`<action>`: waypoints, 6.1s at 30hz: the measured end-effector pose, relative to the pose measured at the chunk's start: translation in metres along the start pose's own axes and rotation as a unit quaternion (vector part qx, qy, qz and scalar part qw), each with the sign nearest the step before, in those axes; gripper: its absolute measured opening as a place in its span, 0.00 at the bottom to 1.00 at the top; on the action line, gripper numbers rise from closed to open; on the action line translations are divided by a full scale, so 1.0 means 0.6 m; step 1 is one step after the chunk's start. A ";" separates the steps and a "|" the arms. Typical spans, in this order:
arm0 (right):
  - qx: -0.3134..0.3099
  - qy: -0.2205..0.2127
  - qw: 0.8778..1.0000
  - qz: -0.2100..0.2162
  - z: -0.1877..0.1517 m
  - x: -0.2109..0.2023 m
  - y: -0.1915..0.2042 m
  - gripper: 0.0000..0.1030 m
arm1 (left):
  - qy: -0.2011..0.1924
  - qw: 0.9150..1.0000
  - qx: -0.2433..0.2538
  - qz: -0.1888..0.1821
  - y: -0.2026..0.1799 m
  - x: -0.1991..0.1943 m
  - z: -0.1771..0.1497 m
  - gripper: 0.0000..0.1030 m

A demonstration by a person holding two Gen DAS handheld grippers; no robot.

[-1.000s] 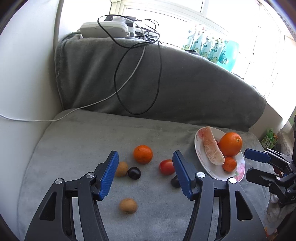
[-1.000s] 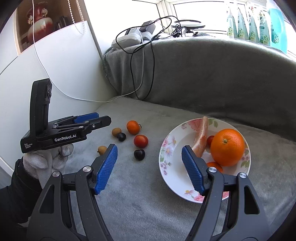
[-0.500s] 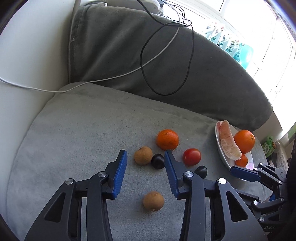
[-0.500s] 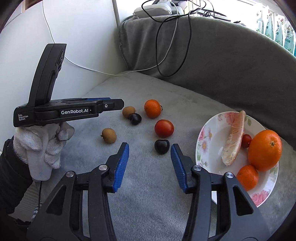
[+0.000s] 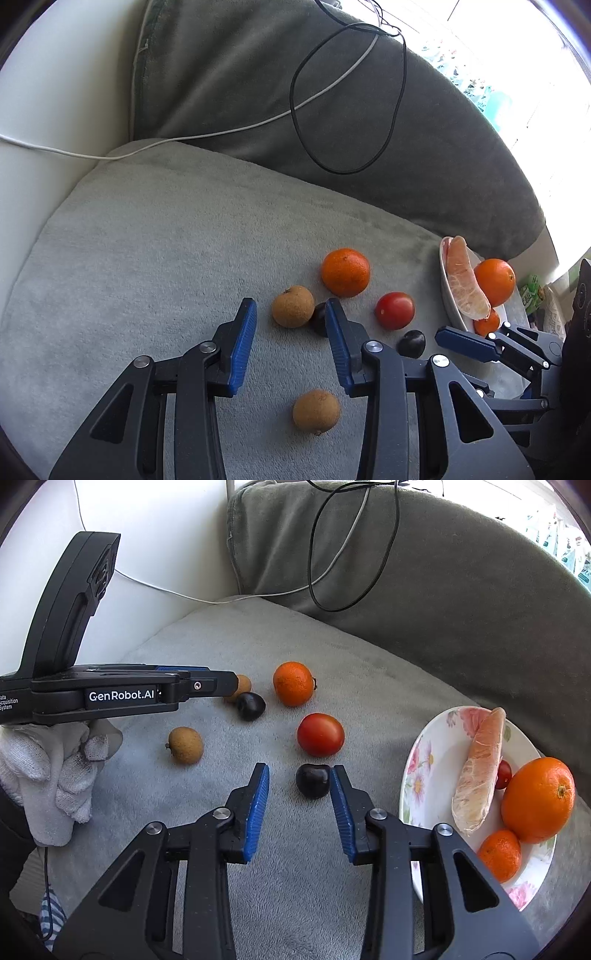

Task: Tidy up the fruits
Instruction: 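Close the left gripper on the longan while the right gripper closes on the plum, then carry the longan and plum over the plate and open both grippers, then withdraw both grippers from the plate toward the remaining loose fruits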

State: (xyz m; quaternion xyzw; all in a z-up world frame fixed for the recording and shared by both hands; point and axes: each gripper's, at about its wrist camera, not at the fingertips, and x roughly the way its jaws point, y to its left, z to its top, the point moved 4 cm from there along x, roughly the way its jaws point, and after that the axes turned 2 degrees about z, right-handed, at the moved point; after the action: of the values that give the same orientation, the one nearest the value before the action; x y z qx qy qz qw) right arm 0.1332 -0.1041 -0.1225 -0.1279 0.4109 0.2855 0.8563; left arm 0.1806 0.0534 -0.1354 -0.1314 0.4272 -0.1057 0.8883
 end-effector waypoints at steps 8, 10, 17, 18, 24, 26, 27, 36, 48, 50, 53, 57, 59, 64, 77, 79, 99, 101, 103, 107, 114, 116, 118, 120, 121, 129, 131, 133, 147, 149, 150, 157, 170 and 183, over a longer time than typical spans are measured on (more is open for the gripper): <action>-0.015 0.011 1.000 -0.014 0.004 0.018 0.005 0.30 | 0.012 1.000 -0.013 -0.011 0.006 0.016 0.002 0.33; -0.016 0.012 1.000 -0.017 0.005 0.021 0.004 0.30 | 0.014 1.000 -0.014 -0.013 0.004 0.019 0.005 0.31; -0.020 0.017 0.999 -0.026 0.000 0.018 0.003 0.29 | 0.021 0.999 -0.016 -0.019 -0.001 0.028 0.008 0.25; -0.023 0.018 0.999 -0.030 -0.001 0.018 0.003 0.28 | 0.021 0.999 -0.016 -0.019 -0.002 0.028 0.009 0.25; -0.026 0.025 0.999 -0.035 -0.002 0.021 0.001 0.27 | 0.019 1.000 -0.015 -0.017 -0.007 0.027 0.011 0.23; -0.031 0.027 0.998 -0.040 -0.002 0.024 0.003 0.27 | 0.019 0.999 -0.020 -0.021 -0.004 0.026 0.011 0.23; -0.033 0.029 0.998 -0.042 -0.001 0.026 0.003 0.27 | 0.018 0.999 -0.023 -0.023 -0.002 0.025 0.011 0.23; -0.030 0.031 0.998 -0.048 0.003 0.028 0.000 0.19 | 0.012 0.999 -0.031 -0.021 0.004 0.018 0.009 0.23; 0.003 -0.014 1.000 -0.002 -0.003 -0.041 0.002 0.18 | -0.010 0.999 -0.029 -0.022 0.009 -0.023 0.015 0.23; 0.015 -0.026 1.000 0.005 -0.007 -0.060 -0.005 0.18 | -0.015 0.999 -0.026 -0.024 0.004 -0.032 0.017 0.23; 0.028 -0.042 0.999 0.006 -0.014 -0.087 -0.022 0.18 | -0.020 0.999 -0.018 -0.029 -0.010 -0.041 0.018 0.23; 0.049 -0.059 0.997 0.002 -0.028 -0.123 -0.052 0.18 | -0.025 0.999 -0.006 -0.039 -0.038 -0.046 0.020 0.23; 0.061 -0.066 0.996 -0.001 -0.036 -0.138 -0.071 0.18 | -0.025 0.999 -0.001 -0.045 -0.052 -0.045 0.022 0.23; 0.090 -0.081 0.992 -0.013 -0.057 -0.167 -0.112 0.18 | -0.024 0.998 0.015 -0.060 -0.097 -0.039 0.024 0.23; 0.147 -0.097 0.984 -0.027 -0.100 -0.206 -0.191 0.18 | -0.009 0.994 0.050 -0.093 -0.195 -0.010 0.023 0.23; 0.150 -0.097 0.984 -0.025 -0.102 -0.205 -0.192 0.18 | -0.005 0.994 0.055 -0.095 -0.208 -0.002 0.022 0.23; 0.139 -0.075 0.987 -0.001 -0.108 -0.153 -0.171 0.18 | 0.025 0.992 0.078 -0.097 -0.268 0.048 0.021 0.23; 0.136 -0.073 0.988 -0.001 -0.108 -0.150 -0.169 0.18 | 0.024 0.992 0.079 -0.097 -0.271 0.049 0.021 0.23; 0.134 -0.073 0.988 -0.002 -0.108 -0.149 -0.167 0.18 | 0.024 0.992 0.079 -0.099 -0.272 0.048 0.021 0.23; 0.133 -0.074 0.988 -0.008 -0.108 -0.146 -0.166 0.18 | 0.022 0.992 0.080 -0.098 -0.276 0.047 0.022 0.23; 0.133 -0.082 0.988 -0.015 -0.107 -0.150 -0.169 0.38 | 0.018 0.992 0.078 -0.101 -0.279 0.043 0.025 0.44; 0.130 -0.091 0.987 -0.019 -0.107 -0.157 -0.168 0.62 | 0.018 0.992 0.077 -0.102 -0.279 0.042 0.025 0.51; 0.125 -0.095 0.987 -0.018 -0.106 -0.161 -0.165 0.64 | 0.017 0.992 0.078 -0.102 -0.278 0.040 0.025 0.53; 0.121 -0.097 0.988 -0.021 -0.106 -0.165 -0.163 0.72 | 0.016 0.992 0.077 -0.103 -0.278 0.038 0.025 0.61; 0.120 -0.101 0.987 -0.021 -0.106 -0.167 -0.162 0.78 | 0.015 0.992 0.076 -0.103 -0.277 0.037 0.025 0.66; 0.111 -0.112 0.987 -0.020 -0.105 -0.182 -0.153 0.92 | 0.006 0.992 0.086 -0.091 -0.278 0.023 0.025 0.76; 0.113 -0.110 0.987 -0.018 -0.104 -0.182 -0.152 0.92 | 0.001 0.992 0.088 -0.088 -0.278 0.018 0.026 0.76; 0.115 -0.108 0.987 -0.016 -0.105 -0.183 -0.152 0.93 | -0.004 0.992 0.091 -0.085 -0.276 0.011 0.026 0.76; 0.161 -0.131 0.978 0.026 -0.090 -0.220 -0.168 0.94 | -0.051 0.994 0.080 -0.055 -0.203 -0.066 0.046 0.76; 0.163 -0.133 0.977 0.034 -0.084 -0.222 -0.166 0.94 | -0.059 0.994 0.076 -0.048 -0.187 -0.080 0.047 0.76; 0.163 -0.133 0.977 0.037 -0.081 -0.223 -0.165 0.94 | -0.064 0.994 0.074 -0.045 -0.179 -0.087 0.048 0.76; 0.149 -0.133 0.978 0.054 -0.051 -0.218 -0.145 0.94 | -0.083 0.995 0.059 -0.023 -0.124 -0.122 0.037 0.76; 0.102 -0.113 0.986 0.063 0.012 -0.170 -0.098 0.94 | -0.088 0.995 0.044 0.019 -0.049 -0.139 -0.025 0.76; 0.044 -0.058 0.996 0.051 0.052 -0.069 -0.053 0.82 | -0.049 0.996 0.072 0.026 -0.046 -0.089 -0.074 0.62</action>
State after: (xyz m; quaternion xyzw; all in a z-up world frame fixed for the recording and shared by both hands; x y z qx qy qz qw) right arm 0.1515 -0.1315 -0.0712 -0.0516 0.3785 0.3176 0.8679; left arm 0.1108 0.0367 -0.1140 -0.0605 0.3777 -0.1063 0.9178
